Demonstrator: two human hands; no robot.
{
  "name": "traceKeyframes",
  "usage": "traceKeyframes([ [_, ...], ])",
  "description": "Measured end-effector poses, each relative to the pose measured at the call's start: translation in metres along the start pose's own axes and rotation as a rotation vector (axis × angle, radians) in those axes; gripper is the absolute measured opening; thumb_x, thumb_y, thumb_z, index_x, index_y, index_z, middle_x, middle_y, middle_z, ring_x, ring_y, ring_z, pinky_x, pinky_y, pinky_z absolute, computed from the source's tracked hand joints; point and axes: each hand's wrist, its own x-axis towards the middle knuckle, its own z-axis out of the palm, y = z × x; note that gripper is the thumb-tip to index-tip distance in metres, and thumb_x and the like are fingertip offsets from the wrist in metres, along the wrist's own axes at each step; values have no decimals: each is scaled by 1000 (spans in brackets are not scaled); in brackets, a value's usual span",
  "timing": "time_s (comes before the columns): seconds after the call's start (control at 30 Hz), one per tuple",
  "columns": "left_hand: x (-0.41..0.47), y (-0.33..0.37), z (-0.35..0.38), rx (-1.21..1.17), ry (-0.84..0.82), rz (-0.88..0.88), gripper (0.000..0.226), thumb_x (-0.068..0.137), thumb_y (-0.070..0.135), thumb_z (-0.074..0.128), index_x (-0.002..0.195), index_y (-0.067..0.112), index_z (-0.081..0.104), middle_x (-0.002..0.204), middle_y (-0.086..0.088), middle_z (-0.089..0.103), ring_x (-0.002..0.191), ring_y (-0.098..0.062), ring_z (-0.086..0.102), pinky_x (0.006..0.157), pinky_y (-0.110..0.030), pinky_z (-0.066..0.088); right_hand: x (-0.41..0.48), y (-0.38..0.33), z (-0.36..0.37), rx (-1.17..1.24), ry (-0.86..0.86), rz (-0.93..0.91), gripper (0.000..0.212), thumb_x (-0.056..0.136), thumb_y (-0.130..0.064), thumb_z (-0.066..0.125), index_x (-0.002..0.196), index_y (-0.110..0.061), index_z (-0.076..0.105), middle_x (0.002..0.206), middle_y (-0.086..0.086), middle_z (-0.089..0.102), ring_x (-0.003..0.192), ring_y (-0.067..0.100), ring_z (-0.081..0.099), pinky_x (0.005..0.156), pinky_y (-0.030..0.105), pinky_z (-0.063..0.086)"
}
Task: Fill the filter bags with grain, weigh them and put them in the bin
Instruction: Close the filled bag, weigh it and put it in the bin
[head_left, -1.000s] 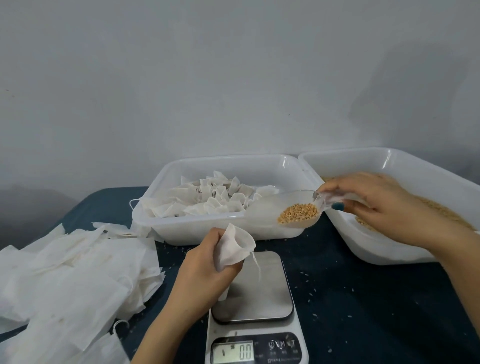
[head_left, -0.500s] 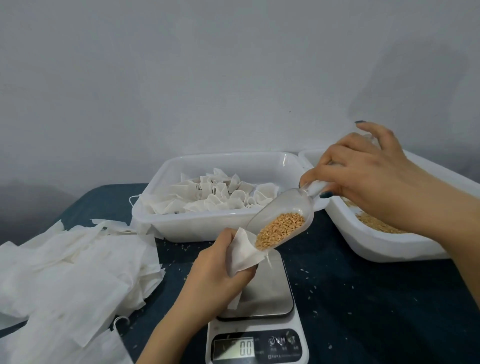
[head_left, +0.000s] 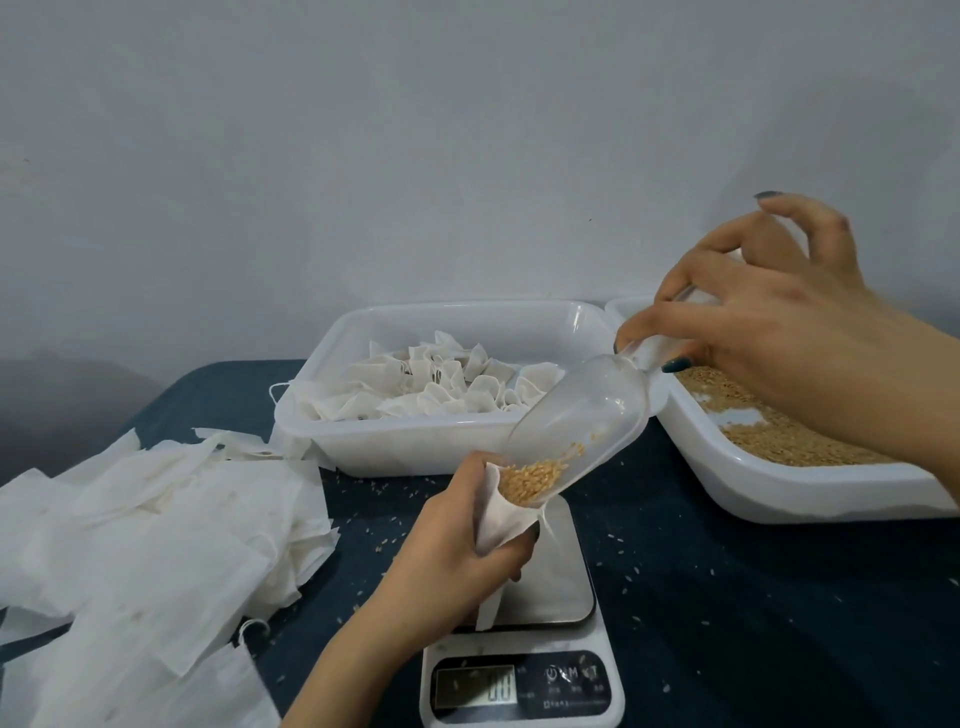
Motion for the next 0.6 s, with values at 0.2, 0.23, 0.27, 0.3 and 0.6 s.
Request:
traceKeyframes([
  [0.2,1,-1,0,-10,27,23,21,85,26,63,99,32,49,77,17,66,64,-6,62,62,-19,49,-12,5,11,36,8,63,29,79,-24,72,107,-34,73,97,-3,65,108,31,49,106,51,16],
  [0.23,1,-1,0,0,29,25,22,85,26,64,97,36,48,77,16,66,65,-6,63,62,-18,49,-15,5,13,51,2,84,29,80,-23,74,107,-35,73,97,-4,65,107,30,48,105,47,16],
  [0.27,1,-2,-1,9,29,28,24,86,26,64,97,39,48,78,15,66,66,-6,63,62,-18,49,-17,6,15,71,-3,106,27,82,-24,74,107,-36,73,96,-5,65,107,29,47,104,45,16],
  [0.3,0,-3,-1,12,30,30,24,86,27,64,98,40,47,79,14,66,66,-6,63,63,-18,49,-19,6,17,85,-10,131,22,87,-28,71,107,-37,73,96,-6,65,107,28,47,103,43,16],
  [0.6,0,-1,-5,-84,95,30,17,84,35,60,99,40,53,80,10,63,65,-8,62,61,-22,52,-53,9,32,705,-165,446,21,95,-47,44,107,-61,55,106,-17,65,106,8,60,96,29,41],
])
